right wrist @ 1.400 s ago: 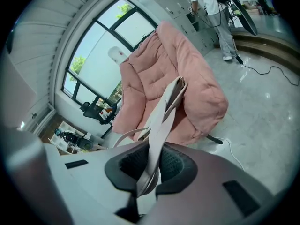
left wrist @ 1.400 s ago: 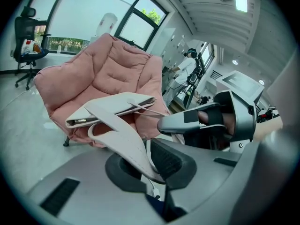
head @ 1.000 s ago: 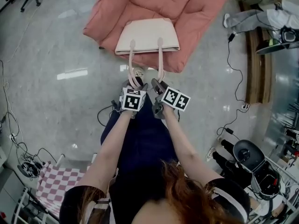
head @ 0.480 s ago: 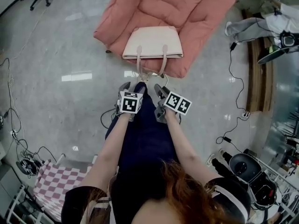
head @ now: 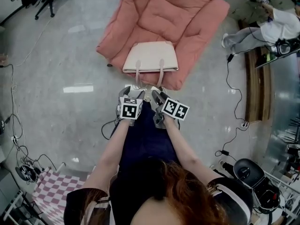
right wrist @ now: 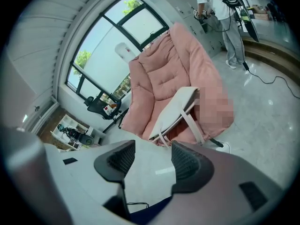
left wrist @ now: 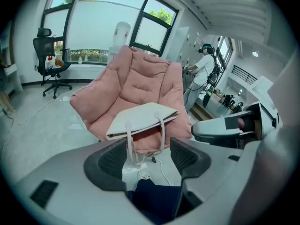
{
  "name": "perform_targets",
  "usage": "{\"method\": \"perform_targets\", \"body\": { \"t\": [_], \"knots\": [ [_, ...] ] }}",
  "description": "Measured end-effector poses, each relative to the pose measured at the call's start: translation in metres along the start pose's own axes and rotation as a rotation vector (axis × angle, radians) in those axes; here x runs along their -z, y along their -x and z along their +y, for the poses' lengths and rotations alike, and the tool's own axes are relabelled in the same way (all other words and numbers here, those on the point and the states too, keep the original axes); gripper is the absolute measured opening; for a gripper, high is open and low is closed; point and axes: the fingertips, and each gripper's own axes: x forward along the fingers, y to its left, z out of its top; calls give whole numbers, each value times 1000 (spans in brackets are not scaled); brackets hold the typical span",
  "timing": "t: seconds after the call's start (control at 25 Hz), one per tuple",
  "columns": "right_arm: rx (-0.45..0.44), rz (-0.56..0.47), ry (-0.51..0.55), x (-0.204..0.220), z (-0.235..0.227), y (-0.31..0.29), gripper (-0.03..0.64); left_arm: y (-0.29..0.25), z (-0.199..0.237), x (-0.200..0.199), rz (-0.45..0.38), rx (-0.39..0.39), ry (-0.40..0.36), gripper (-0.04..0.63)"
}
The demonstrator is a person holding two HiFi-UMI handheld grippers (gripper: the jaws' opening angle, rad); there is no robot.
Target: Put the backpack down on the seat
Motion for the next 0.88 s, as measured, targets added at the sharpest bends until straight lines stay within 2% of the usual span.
{"method": "perform_targets", "body": {
  "t": [0.16, 0.32, 0.52, 0.68, 0.76, 0.88],
  "knots": [
    [-64, -42, 49, -31, 29, 7, 236, 15, 0, -48, -100, -24, -16, 287],
    [-150, -128, 104, -78, 60, 15, 236, 23, -2, -90, -177, -26, -31, 287],
    [-191, -238, 178, -124, 87, 35, 236, 38, -18, -131, -265, 19, -46, 287],
    [-201, -290, 278, -153, 93, 50, 236, 46, -40, -164, -360, 73, -103, 287],
    [-240, -300, 331, -163, 98, 55, 236, 49, -54, -173, -409, 114, -144, 286],
    [-320, -330, 398, -178, 111, 63, 235, 52, -65, -187, -472, 111, -183, 271]
  ]
}}
